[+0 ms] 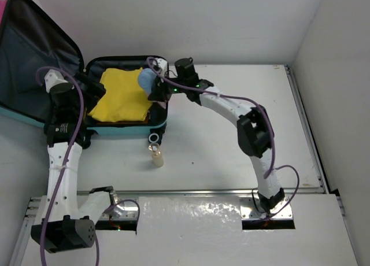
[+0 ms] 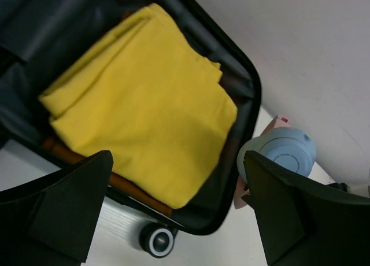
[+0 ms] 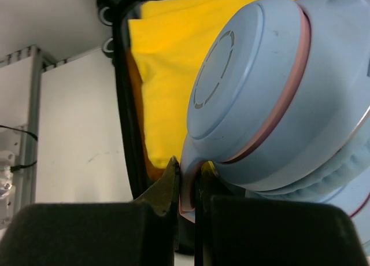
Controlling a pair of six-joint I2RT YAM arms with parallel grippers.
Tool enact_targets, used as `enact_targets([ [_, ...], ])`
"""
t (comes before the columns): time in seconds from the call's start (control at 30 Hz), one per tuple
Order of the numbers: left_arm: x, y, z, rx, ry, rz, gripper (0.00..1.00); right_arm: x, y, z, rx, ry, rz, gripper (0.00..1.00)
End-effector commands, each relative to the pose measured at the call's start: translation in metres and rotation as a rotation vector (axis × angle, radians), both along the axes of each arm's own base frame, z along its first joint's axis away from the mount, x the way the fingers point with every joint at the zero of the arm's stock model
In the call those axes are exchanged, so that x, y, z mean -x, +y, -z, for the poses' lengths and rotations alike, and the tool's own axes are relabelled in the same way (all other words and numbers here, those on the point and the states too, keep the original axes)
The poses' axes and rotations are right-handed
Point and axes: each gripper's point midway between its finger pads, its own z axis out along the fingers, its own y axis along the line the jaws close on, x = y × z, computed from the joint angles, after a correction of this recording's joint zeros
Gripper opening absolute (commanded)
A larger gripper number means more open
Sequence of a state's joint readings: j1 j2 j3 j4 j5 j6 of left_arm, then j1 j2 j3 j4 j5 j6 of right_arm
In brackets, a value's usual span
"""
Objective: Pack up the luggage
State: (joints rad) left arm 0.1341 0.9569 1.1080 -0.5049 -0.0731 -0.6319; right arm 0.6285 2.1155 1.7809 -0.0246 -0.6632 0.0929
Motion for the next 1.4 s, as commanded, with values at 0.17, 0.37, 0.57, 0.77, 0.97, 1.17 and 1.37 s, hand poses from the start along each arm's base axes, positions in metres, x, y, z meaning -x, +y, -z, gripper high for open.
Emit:
enact_targets([
  [0.17, 0.008, 0.031, 0.041, -0.060, 0.102, -0.029, 0.95, 0.004, 0.065, -0.050, -0.198, -0.120, -0.180, 0.00],
  [0.37, 0.005, 0.032, 0.050, -0.072, 0.115, -0.008, 0.95, -0.006, 0.062, -0.015, -0.217, -0.003, -0.158, 0.00],
  [0.57, 0.002, 0.024, 0.055, -0.063, 0.113, 0.045, 0.94, -0.015, 0.037, -0.006, -0.184, -0.028, -0.015, 0.00],
  [0.77, -0.001, 0.020, 0.057, -0.051, 0.114, 0.063, 0.94, -0.018, 0.028, -0.020, -0.215, -0.044, -0.041, 0.00],
  [0.97, -0.015, -0.008, 0.050, 0.000, 0.088, 0.238, 0.94, -0.039, 0.035, -0.017, -0.271, 0.081, -0.097, 0.00],
  [1.17, -0.024, -0.029, 0.045, 0.013, 0.077, 0.319, 0.94, -0.028, 0.033, 0.027, -0.261, 0.207, -0.123, 0.08],
  [1.37, -0.029, -0.039, 0.049, 0.000, 0.093, 0.353, 0.94, -0.016, 0.024, 0.035, -0.208, 0.233, -0.121, 0.92],
])
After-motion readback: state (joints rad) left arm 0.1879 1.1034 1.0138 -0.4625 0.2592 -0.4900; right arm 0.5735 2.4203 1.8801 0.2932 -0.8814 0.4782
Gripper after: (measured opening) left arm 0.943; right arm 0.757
